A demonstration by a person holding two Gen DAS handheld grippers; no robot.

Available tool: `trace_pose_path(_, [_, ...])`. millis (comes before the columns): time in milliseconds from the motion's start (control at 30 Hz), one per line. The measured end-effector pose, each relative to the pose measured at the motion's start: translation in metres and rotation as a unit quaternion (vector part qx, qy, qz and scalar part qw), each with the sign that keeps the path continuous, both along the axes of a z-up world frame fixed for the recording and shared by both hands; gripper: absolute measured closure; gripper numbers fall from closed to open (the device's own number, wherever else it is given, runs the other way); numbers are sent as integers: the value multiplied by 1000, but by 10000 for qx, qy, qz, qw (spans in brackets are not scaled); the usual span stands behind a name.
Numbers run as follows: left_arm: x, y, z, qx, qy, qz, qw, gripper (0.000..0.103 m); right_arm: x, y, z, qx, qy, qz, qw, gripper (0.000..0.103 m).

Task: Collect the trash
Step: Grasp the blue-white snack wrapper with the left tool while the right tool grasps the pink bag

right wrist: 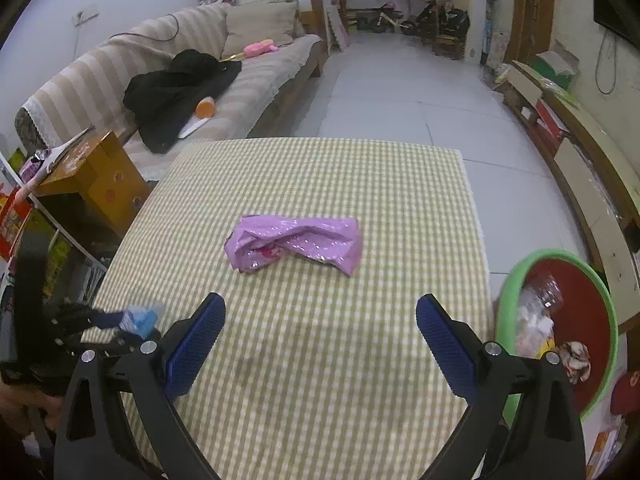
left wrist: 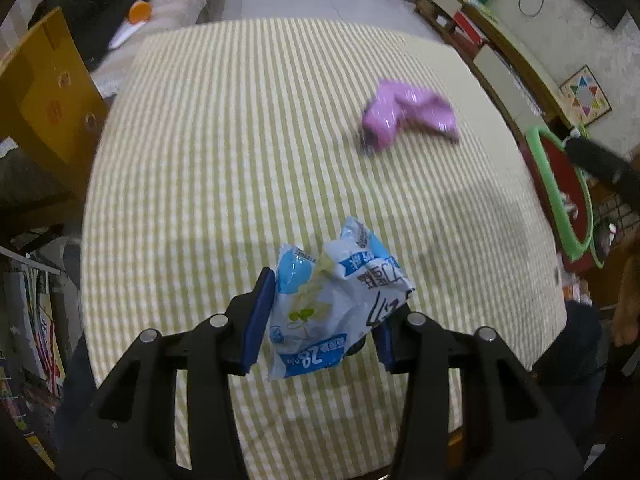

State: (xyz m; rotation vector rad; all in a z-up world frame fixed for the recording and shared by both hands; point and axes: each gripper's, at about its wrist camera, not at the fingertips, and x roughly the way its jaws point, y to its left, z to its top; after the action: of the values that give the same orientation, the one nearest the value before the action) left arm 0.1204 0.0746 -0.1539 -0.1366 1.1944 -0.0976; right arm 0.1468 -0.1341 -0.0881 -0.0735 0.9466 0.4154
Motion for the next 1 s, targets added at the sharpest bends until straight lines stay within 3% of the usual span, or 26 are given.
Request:
trace_pose_path(267, [32, 9, 12, -120, -161, 184, 9996, 60, 37, 27, -26, -237, 162, 253, 9993, 10])
trace_pose_path(767, [77, 27, -24, -414, 18, 446, 9981, 60, 85, 74, -92, -1236, 206, 921, 9878, 10])
trace_pose_path(1000, [94, 30, -18, -370, -256, 511, 9977, 60, 95, 88, -108, -1535, -13, 1296, 9796, 11])
